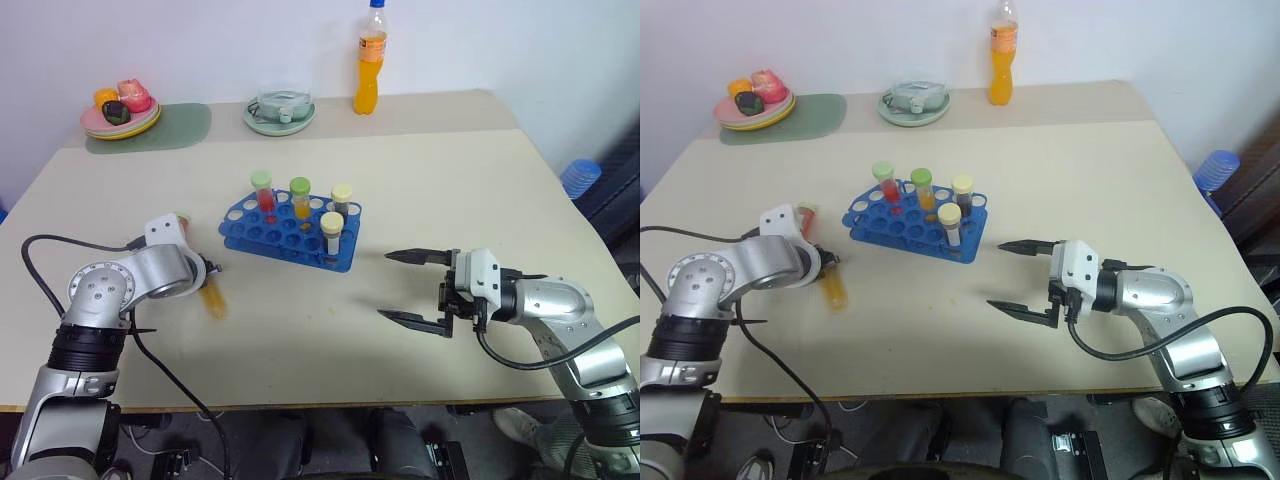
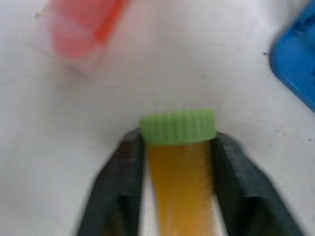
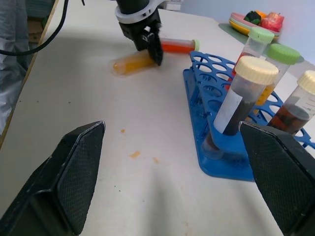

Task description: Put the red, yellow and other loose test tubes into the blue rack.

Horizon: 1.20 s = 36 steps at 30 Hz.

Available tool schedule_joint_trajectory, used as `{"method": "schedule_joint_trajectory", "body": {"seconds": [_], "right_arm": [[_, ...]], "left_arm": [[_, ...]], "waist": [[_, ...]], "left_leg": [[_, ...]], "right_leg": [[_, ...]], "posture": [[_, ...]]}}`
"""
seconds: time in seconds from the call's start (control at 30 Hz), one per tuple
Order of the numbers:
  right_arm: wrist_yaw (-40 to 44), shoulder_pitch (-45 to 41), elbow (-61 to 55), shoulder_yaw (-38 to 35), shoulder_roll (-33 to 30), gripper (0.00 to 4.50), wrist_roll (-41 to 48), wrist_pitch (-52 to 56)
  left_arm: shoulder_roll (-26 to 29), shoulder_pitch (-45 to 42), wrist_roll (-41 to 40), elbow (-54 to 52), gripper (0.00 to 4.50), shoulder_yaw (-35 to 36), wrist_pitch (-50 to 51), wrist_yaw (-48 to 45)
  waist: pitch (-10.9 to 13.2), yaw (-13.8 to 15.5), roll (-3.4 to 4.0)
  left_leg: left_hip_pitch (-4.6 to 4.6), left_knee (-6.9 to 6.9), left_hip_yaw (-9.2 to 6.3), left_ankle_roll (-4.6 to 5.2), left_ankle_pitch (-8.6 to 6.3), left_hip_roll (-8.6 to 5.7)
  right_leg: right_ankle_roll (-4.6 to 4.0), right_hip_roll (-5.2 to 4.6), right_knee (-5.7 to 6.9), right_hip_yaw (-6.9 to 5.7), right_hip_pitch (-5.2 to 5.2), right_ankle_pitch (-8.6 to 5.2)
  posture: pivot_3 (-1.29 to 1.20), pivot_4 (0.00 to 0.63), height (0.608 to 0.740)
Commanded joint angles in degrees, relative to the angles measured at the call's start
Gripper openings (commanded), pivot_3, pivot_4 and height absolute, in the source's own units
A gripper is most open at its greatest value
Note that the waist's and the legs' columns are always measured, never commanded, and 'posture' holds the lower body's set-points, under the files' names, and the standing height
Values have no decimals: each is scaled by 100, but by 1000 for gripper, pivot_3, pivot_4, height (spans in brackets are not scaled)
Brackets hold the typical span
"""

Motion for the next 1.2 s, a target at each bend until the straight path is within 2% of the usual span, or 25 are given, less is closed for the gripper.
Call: {"method": "schedule_joint_trajectory", "body": {"seconds": [0.03, 0.2, 0.3, 0.37, 0.43, 0.5, 0.53, 0.57, 0.6, 0.7, 0.83, 1.03, 1.2], "right_arm": [[-19, -100, -207, -123, -40, 4500, 38, 29], [9, -226, -92, -65, 14, 4500, -4, 19], [5, -298, -45, -31, 55, 4500, -22, 18], [2, -341, -23, -12, 77, 4500, -34, 20], [-12, -389, -1, 8, 104, 4500, -52, 17], [-14, -428, 26, 9, 123, 4500, -64, 14], [-31, -444, 16, 7, 136, 4500, -65, 32], [-38, -452, 14, 0, 143, 4500, -64, 42], [-36, -458, 21, -10, 142, 4500, -63, 41], [-54, -471, 18, -52, 134, 4500, -67, 57], [-147, -469, -47, -112, 113, 4500, -79, 112], [-326, -324, -213, -237, 23, 4500, -87, 166], [-533, -26, -561, -451, -72, 4500, -56, 329]], "left_arm": [[-147, 151, -409, -112, 995, -11, 87, 101], [50, 340, -748, -512, 995, 127, 84, 107], [336, 568, -855, -850, 995, 234, 128, -203], [618, 702, -778, -1143, 995, 354, 221, -701], [850, 835, -321, -1583, 995, 652, 178, -1568], [1098, 893, 748, -2120, 995, 774, -45, -2929], [1027, 937, 1743, -2487, 995, 799, -904, -4528], [943, 980, 2490, -2719, 995, 799, -1565, -5708], [842, 1037, 2905, -2829, 995, 806, -1971, -6612], [764, 1048, 3633, -2846, 995, 731, -2022, -6514], [466, 889, 5286, -2791, 995, 153, -3006, -7715], [-532, 741, 7096, -1960, 995, -360, -4641, -8651], [-1560, 569, 8088, -872, 995, -581, -6042, -9018]], "waist": [[0, 21, 0], [1, 16, -2], [2, 10, -4], [5, -3, -8], [10, -4, -15], [12, 0, -18], [12, 11, -18], [14, 25, -14], [14, 26, -15], [13, -1, -13], [16, -47, -17], [17, -62, -20], [22, -76, -30]], "left_leg": [[-1, 0, 0, 1, -1, 0], [-15, -1, 0, 6, -3, 0], [-17, -1, 1, 5, -3, 1], [-20, -2, 1, 5, -3, 1], [-25, -3, 1, 5, -3, 2], [-31, -3, 2, 5, -3, 3], [-32, -2, 3, 5, -3, 3], [-33, -2, 4, 5, -3, 2], [-34, -2, 11, 5, -3, 1], [-32, -3, 14, 11, -7, 3], [-34, -8, 13, 13, -8, 12], [-35, -5, 12, 16, -9, 6], [-37, -3, 11, 17, -9, 7]], "right_leg": [[0, 0, -2, 0, 0, 0], [0, -1, -10, 0, -13, 0], [0, 0, -9, 1, -15, 0], [0, 1, -9, 1, -20, 0], [-1, 2, -8, 1, -24, 0], [-1, 3, -8, 0, -28, -1], [-2, 3, -9, 0, -27, -1], [-2, 2, -13, 0, -27, -1], [-4, 0, -17, -3, -23, -1], [-4, -1, -30, -3, -17, 0], [-3, 3, -28, -2, -22, 0], [-2, 0, -33, -5, -20, 1], [-1, 0, -34, -8, -20, 2]], "posture": [[0, 150, 740], [0, 150, 740], [0, 150, 740], [0, 150, 740], [0, 150, 740], [0, 150, 740], [0, 150, 740], [0, 150, 740], [0, 150, 740], [0, 150, 740], [0, 150, 740], [0, 150, 740], [0, 150, 740]]}}
